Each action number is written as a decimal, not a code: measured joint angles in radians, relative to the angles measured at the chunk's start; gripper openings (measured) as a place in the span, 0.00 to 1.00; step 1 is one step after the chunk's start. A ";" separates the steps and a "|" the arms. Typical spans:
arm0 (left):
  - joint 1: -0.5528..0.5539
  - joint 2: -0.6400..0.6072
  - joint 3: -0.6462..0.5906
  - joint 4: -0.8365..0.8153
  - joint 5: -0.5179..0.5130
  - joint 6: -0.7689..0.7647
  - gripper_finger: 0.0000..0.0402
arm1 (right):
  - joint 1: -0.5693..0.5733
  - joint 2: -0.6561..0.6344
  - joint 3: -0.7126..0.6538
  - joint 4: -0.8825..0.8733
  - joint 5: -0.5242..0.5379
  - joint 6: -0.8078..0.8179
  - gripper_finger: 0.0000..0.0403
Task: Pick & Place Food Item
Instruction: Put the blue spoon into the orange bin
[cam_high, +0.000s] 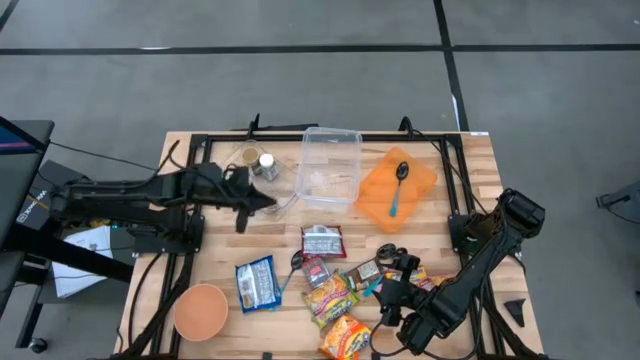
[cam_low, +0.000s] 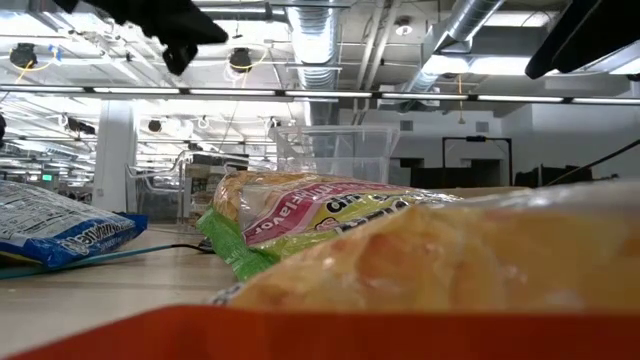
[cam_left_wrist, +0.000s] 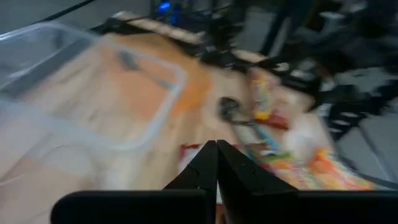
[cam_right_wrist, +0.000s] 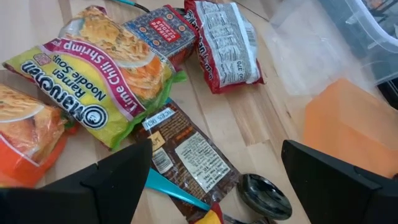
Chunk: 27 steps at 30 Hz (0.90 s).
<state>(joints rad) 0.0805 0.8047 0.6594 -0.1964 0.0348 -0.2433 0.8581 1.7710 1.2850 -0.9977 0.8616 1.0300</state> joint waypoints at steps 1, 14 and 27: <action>-0.021 -0.016 0.000 -0.018 0.001 0.000 0.00 | 0.001 0.000 0.000 -0.001 0.000 0.003 0.88; -0.293 0.016 -0.001 -0.010 -0.041 0.001 0.16 | 0.006 0.000 0.000 -0.015 0.000 0.018 0.88; -0.620 0.293 -0.001 0.039 -0.162 -0.085 0.30 | 0.006 0.000 0.000 -0.016 0.000 0.037 0.88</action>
<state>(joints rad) -0.5392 1.0978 0.6586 -0.1569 -0.1275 -0.3285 0.8639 1.7710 1.2850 -1.0134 0.8616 1.0668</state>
